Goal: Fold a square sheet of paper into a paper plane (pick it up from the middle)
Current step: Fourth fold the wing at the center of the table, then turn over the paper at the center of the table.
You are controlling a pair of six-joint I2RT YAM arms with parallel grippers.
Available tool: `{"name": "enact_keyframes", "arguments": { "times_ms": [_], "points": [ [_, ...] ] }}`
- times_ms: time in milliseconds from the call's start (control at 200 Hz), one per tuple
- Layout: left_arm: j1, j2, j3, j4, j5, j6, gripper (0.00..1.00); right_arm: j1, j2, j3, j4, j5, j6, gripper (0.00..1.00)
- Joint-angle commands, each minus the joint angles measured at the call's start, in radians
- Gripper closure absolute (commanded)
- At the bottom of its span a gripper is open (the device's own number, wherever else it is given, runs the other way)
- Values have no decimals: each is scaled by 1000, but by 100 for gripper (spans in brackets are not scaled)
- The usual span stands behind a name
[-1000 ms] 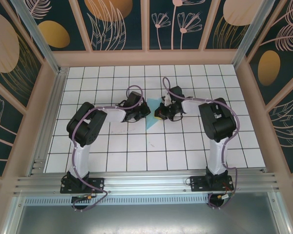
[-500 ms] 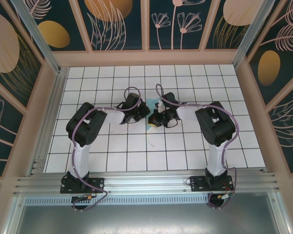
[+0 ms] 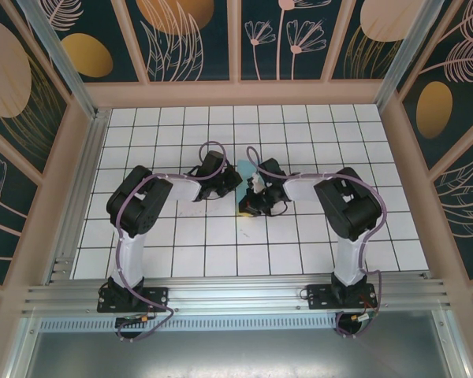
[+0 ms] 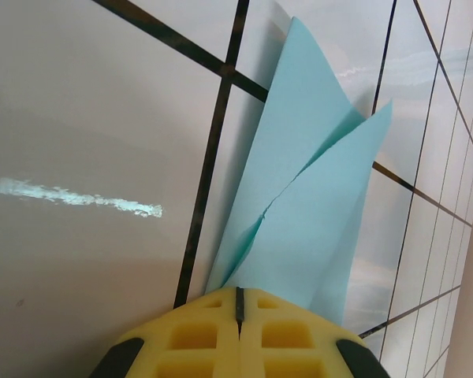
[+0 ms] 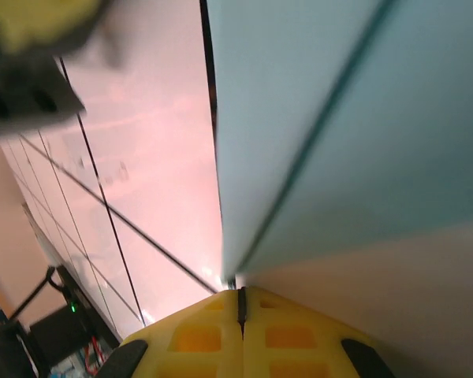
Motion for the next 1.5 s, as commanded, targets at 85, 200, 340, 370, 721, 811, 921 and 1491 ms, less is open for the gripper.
{"name": "enact_keyframes", "arguments": {
  "times_ms": [85, 200, 340, 370, 721, 811, 921, 1491],
  "points": [
    [-3, 6, -36, -117, 18, 20, 100, -32, -155, -26, -67, 33, -4, 96],
    [-3, -62, -13, -94, 58, 68, 90, -129, -243, -60, -14, 113, 43, 85],
    [-4, -150, -13, -63, 78, 108, 75, -261, -254, -90, 44, 193, 76, 74],
    [-3, -169, -19, -65, 72, 117, 72, -277, -242, -80, 53, 194, 72, 72],
    [-5, -232, -106, -119, 9, 197, 60, -278, -32, 92, 80, 111, -34, 61],
    [-5, -219, -110, -96, 40, 200, 63, -269, 17, 137, 95, 62, -45, 63],
    [-5, -204, -106, -103, 46, 200, 65, -263, 69, 184, 107, 53, -47, 65],
    [-5, -222, -105, -155, -8, 190, 59, -252, 240, 332, 110, -33, -53, 77]
  ]
}}
